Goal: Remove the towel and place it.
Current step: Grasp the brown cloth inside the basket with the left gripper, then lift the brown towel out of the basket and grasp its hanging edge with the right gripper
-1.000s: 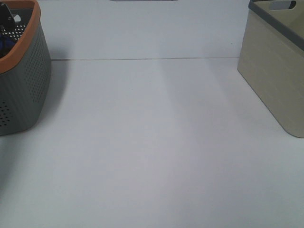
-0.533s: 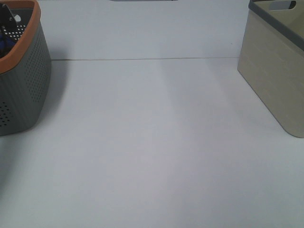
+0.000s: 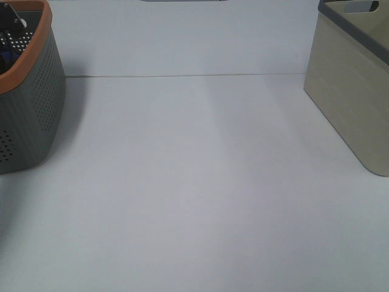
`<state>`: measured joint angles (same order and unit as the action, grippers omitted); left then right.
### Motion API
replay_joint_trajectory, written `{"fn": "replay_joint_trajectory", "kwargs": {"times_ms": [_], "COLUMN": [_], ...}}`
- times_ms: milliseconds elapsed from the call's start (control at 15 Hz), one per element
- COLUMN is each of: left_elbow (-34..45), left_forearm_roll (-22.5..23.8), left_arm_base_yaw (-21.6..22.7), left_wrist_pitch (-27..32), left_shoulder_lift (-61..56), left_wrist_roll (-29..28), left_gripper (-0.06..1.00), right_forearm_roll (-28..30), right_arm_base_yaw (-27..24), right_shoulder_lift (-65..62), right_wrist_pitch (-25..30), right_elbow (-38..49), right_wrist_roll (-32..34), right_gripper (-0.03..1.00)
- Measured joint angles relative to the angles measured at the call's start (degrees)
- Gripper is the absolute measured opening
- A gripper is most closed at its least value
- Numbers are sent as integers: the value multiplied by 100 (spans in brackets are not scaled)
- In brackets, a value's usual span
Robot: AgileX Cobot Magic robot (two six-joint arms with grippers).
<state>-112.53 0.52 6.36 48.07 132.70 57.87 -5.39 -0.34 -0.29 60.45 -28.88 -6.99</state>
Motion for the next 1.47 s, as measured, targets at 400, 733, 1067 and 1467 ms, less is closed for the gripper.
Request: {"fn": "replay_joint_trajectory", "kwargs": {"times_ms": [400,733,1067,1467], "left_elbow": [0,0,0,0], "left_forearm_roll": [430,407,292,-332], "left_arm_base_yaw": [0,0,0,0], "left_wrist_pitch": [573,1278,1759,1742], "left_shoulder_lift": [-756,-2160,-3667,-4475], "left_wrist_roll": [-126,-384,-441,-470], "left_gripper": [0,0,0,0], "right_forearm_roll": [0,0,0,0], "right_arm_base_yaw": [0,0,0,0], "right_shoulder_lift": [0,0,0,0], "right_wrist_pitch": [0,0,0,0], "right_elbow": [0,0,0,0], "right_wrist_roll": [0,0,0,0], "right_gripper": [71,71,71,71]}}
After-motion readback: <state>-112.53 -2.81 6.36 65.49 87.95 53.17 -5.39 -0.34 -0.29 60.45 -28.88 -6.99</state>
